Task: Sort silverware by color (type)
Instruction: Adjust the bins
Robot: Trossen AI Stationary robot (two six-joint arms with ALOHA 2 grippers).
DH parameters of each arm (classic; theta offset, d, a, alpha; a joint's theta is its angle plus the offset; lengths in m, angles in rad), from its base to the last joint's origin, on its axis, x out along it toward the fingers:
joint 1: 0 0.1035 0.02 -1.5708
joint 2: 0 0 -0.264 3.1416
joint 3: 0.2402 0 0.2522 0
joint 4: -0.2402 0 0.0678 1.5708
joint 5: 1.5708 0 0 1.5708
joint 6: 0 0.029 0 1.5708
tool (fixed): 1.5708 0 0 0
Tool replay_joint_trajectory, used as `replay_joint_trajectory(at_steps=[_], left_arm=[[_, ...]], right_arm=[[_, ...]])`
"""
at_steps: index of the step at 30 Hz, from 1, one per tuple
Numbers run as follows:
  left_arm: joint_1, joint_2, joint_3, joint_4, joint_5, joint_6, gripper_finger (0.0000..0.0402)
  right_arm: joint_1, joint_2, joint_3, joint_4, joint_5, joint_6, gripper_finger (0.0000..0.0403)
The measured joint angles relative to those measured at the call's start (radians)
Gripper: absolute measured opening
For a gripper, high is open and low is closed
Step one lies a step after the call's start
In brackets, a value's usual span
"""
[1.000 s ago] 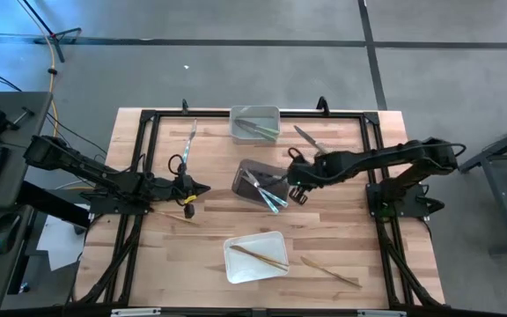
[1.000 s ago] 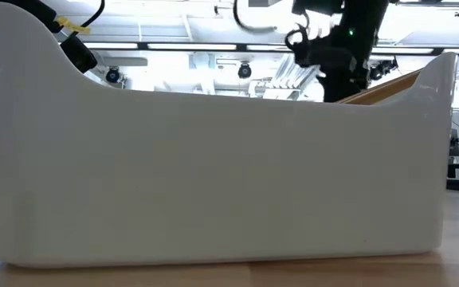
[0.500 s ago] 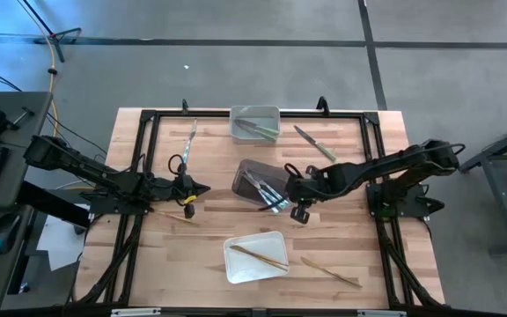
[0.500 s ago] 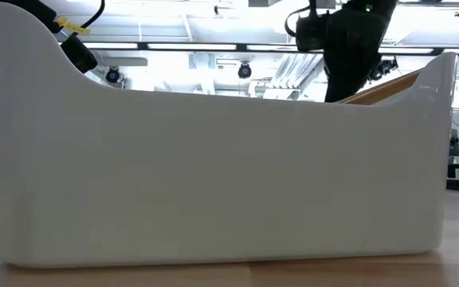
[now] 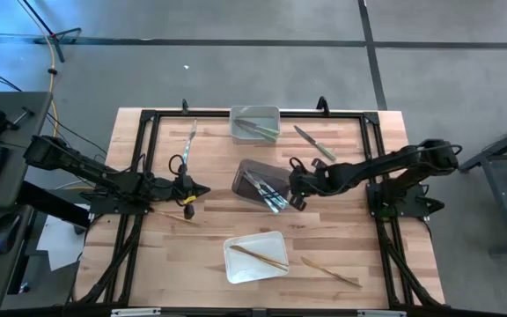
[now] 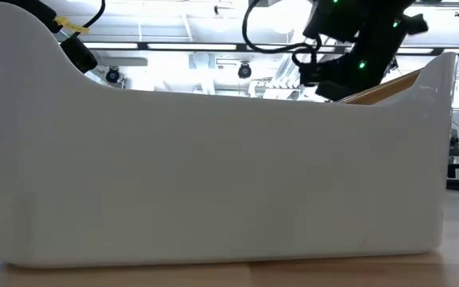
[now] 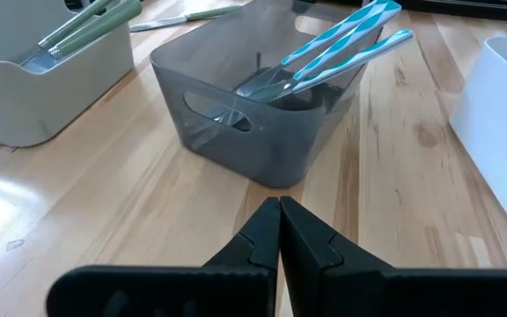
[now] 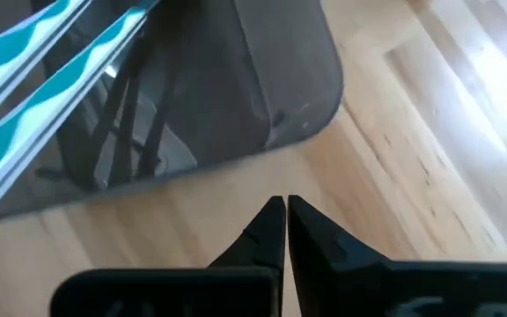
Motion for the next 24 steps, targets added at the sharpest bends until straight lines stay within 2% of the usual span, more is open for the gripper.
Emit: replay_joint_trajectory(at_steps=[9, 19, 21, 24], left_arm=[[0.000, 0.005, 0.000, 0.004, 0.000, -0.001, 0.0000], [0.003, 0.114, 0.001, 0.093, -0.013, 0.000, 0.0000], [0.004, 0.139, 0.001, 0.106, -0.025, 0.000, 0.0000], [0.004, 0.170, 0.001, 0.130, -0.032, -0.002, 0.0000]], right_arm=[[-0.115, 0.000, -0.051, 0.171, -0.009, -0.140, 0.0000], [-0.179, 0.000, -0.051, 0.354, -0.059, -0.316, 0.0000], [-0.189, 0.000, -0.046, 0.346, -0.061, -0.341, 0.0000], [-0.192, -0.021, 0.006, 0.193, -0.064, -0.316, 0.0000]])
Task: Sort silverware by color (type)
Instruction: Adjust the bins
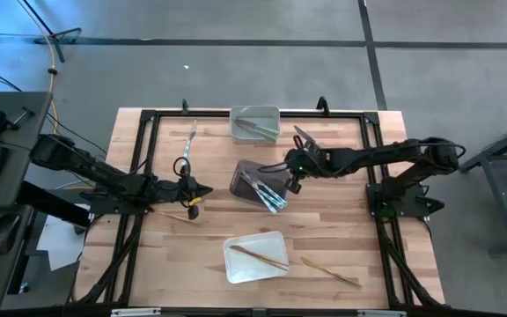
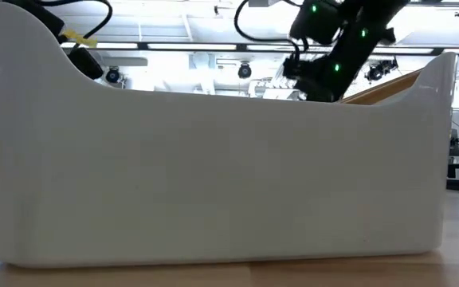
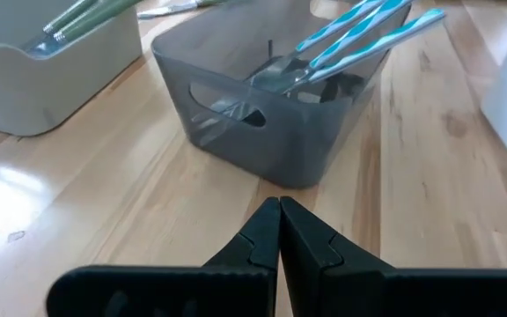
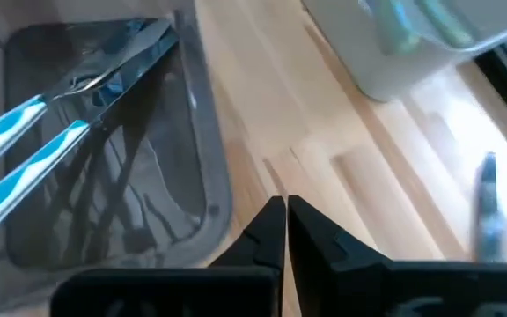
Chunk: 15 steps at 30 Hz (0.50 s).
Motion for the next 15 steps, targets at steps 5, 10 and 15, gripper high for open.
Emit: replay_joint_trajectory(at_steps=[5, 10, 15], left_arm=[[0.000, 0.053, 0.001, 0.037, -0.074, -0.015, 0.0000], [0.020, 0.135, 0.001, 0.181, -0.098, 0.042, 0.0000], [0.062, 0.202, 0.001, 0.270, -0.051, 0.054, 0.0000]], right_arm=[[0.052, -0.074, 0.049, -0.219, -0.005, 0.087, 0.0000], [0.101, -0.102, -0.013, -0.245, -0.013, 0.175, 0.0000], [0.111, -0.077, -0.127, -0.029, -0.052, 0.162, 0.0000]])
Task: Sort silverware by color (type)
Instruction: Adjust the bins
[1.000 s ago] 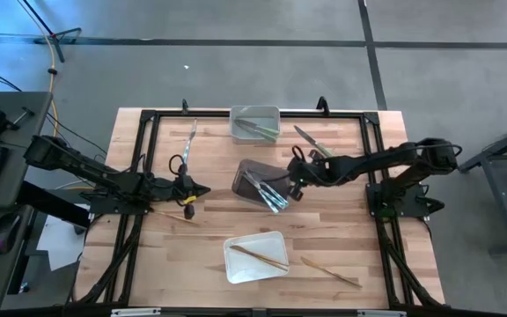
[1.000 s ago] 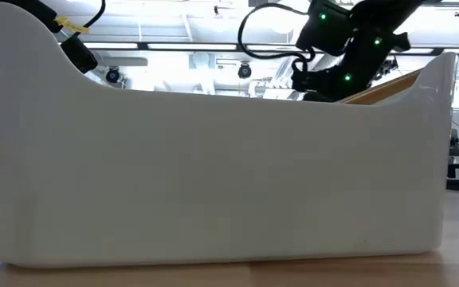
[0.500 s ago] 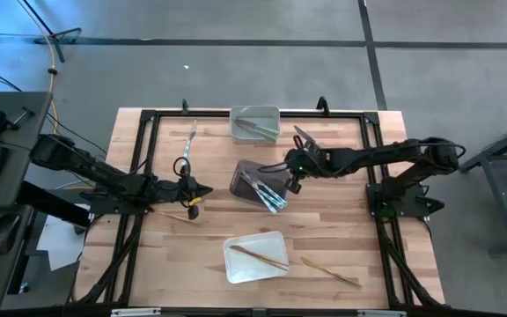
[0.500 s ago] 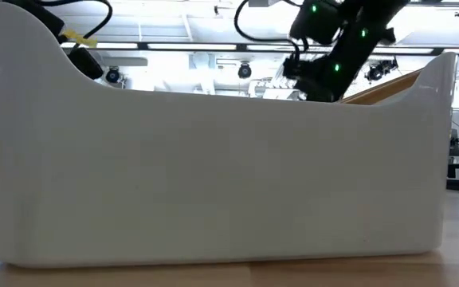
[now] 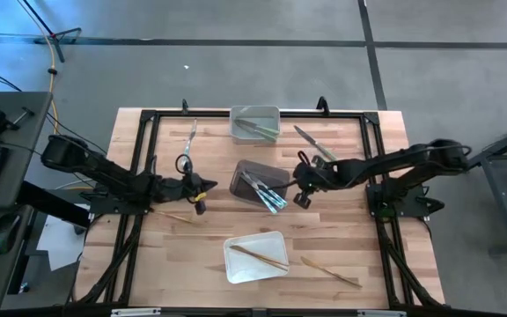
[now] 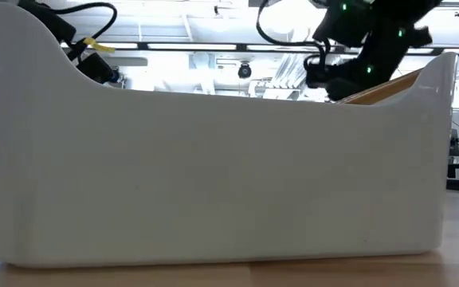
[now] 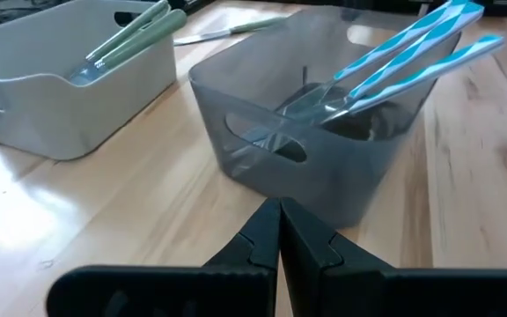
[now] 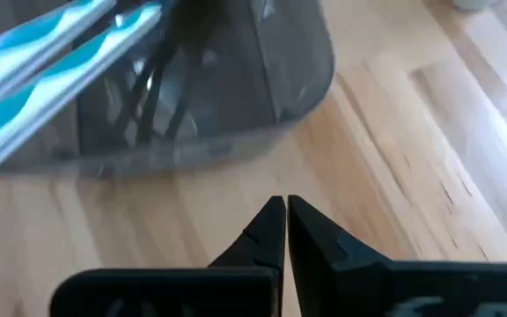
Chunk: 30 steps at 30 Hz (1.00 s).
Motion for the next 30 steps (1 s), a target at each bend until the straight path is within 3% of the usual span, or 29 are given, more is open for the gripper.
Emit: replay_joint_trajectory(at_steps=[4, 14, 21, 26, 30], left_arm=[[0.024, 0.005, 0.000, 0.000, 0.033, 0.000, 0.0000], [0.043, -0.005, 0.000, 0.000, 0.064, 0.006, 0.0000], [0.042, -0.005, 0.000, -0.014, 0.065, -0.021, 0.0000], [0.042, 0.000, -0.001, -0.017, 0.065, -0.026, 0.0000], [0.042, 0.000, -0.001, -0.010, 0.065, -0.026, 0.0000]], right_arm=[[-0.033, 0.005, -0.059, 0.171, 0.000, -0.007, 0.0000], [-0.126, 0.004, -0.073, 0.334, -0.034, -0.099, 0.0000], [-0.149, -0.041, -0.061, 0.244, -0.058, -0.130, 0.0000], [-0.089, -0.113, -0.055, 0.121, -0.086, -0.110, 0.0000], [-0.044, -0.086, -0.056, 0.111, -0.090, -0.086, 0.0000]])
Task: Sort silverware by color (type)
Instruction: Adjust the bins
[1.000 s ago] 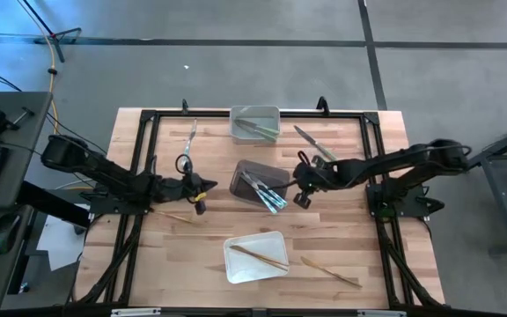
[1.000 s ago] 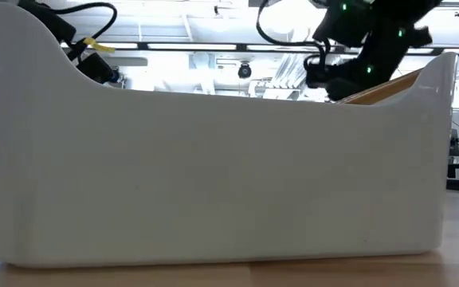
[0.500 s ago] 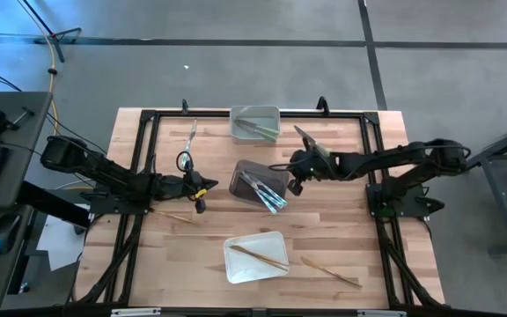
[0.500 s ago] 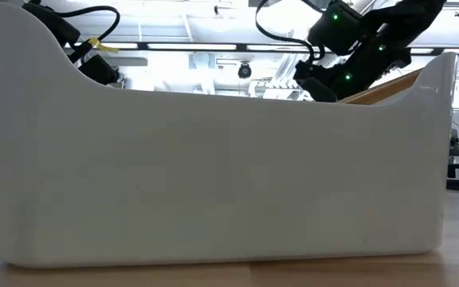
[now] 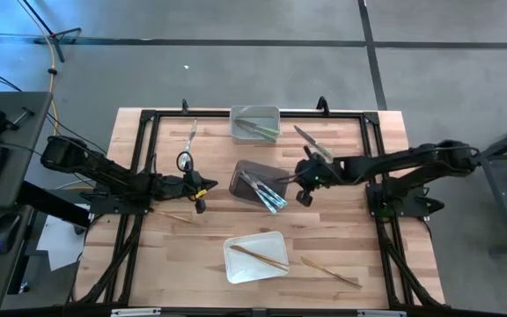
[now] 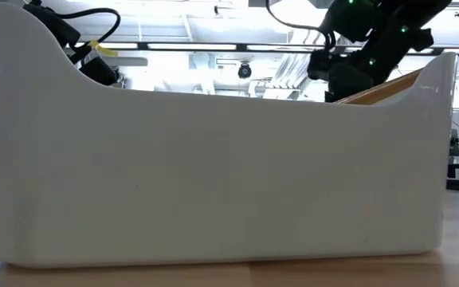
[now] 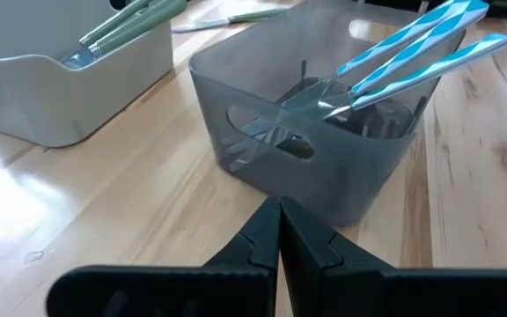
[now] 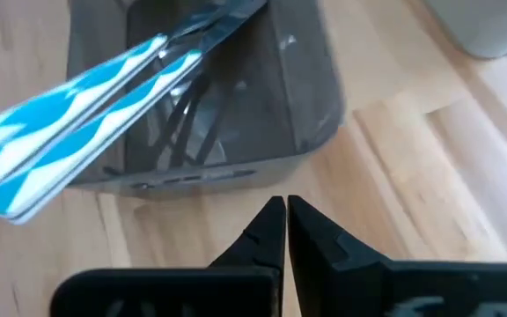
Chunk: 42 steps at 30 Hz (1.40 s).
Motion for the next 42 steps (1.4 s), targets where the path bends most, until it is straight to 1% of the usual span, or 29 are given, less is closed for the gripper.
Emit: replay_joint_trajectory(at_steps=[3, 8, 11, 16, 20, 25, 28, 32, 36, 38, 42], left_arm=[[0.000, 0.000, 0.000, 0.003, 0.000, 0.000, 0.0000], [0.000, 0.000, 0.000, 0.003, 0.000, -0.002, 0.0000], [0.000, 0.000, 0.000, 0.003, 0.000, -0.002, 0.0000], [0.000, 0.000, 0.000, 0.002, -0.011, -0.002, 0.0000], [0.000, 0.000, 0.000, 0.002, -0.011, 0.002, 0.0000], [-0.007, -0.024, 0.000, -0.007, -0.004, 0.062, 0.0000], [-0.029, -0.067, 0.000, -0.031, 0.011, 0.062, 0.0000], [-0.101, -0.133, 0.000, -0.063, 0.072, 0.053, 0.0000], [-0.236, -0.149, 0.026, -0.108, 0.097, 0.097, 0.0000], [-0.310, -0.128, 0.063, -0.152, 0.095, 0.116, 0.0000], [-0.438, -0.039, 0.160, -0.196, 0.079, 0.138, 0.0000]], right_arm=[[0.008, 0.050, 0.000, 0.043, 0.021, 0.000, 0.0000], [-0.015, 0.118, -0.001, 0.131, 0.046, -0.021, 0.0000], [-0.031, 0.129, -0.001, 0.200, 0.077, -0.053, 0.0000], [-0.067, 0.130, -0.001, 0.271, 0.075, -0.094, 0.0000], [-0.095, 0.130, -0.001, 0.287, 0.036, -0.104, 0.0000], [-0.107, 0.130, -0.001, 0.288, 0.012, -0.120, 0.0000], [-0.086, 0.101, 0.009, 0.222, 0.020, -0.136, 0.0000], [-0.015, 0.014, 0.028, 0.127, 0.101, -0.148, 0.0000], [0.076, -0.062, 0.029, 0.074, 0.141, -0.114, 0.0000], [0.122, -0.079, 0.029, 0.055, 0.169, -0.097, 0.0000], [0.193, -0.085, 0.029, 0.050, 0.215, -0.094, 0.0000]])
